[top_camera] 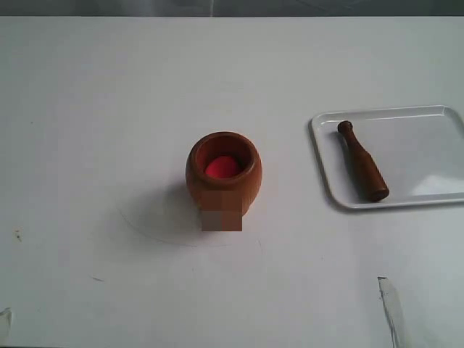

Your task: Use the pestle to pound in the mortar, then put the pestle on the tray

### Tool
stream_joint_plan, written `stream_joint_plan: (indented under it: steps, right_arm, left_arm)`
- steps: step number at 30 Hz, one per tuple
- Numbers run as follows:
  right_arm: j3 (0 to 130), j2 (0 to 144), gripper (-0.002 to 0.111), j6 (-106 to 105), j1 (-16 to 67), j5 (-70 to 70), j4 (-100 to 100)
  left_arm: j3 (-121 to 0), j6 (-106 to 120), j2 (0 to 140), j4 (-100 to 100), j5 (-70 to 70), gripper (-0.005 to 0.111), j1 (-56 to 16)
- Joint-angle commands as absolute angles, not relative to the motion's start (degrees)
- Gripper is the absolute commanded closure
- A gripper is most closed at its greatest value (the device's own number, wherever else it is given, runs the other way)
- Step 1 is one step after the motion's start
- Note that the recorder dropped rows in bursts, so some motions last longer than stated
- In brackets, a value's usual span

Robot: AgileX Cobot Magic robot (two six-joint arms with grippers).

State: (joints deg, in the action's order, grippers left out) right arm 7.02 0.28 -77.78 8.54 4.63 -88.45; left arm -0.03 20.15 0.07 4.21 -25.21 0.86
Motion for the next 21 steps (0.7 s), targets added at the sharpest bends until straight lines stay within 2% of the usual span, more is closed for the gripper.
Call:
stream_joint_plan:
  steps: [1,9,14,21]
  right_arm:
    - [6.7,0.0,0.108,-78.0,8.1,4.2,-89.0]
    - [6.7,0.0,0.108,-78.6,8.1,3.1,-89.0]
    - [6.7,0.0,0.108,-96.2,8.1,3.0,-99.9]
    - [6.6,0.0,0.108,-97.6,8.1,2.6,-99.9]
  left_arm:
    - [0.0,19.7,0.0,3.8,-25.0,0.107,0.4]
    - [0.0,19.7,0.0,3.8,-25.0,0.107,0.4]
    - [0.0,19.7,0.0,3.8,-25.0,0.107,0.4]
    - [0.0,19.7,0.0,3.8,-25.0,0.107,0.4]
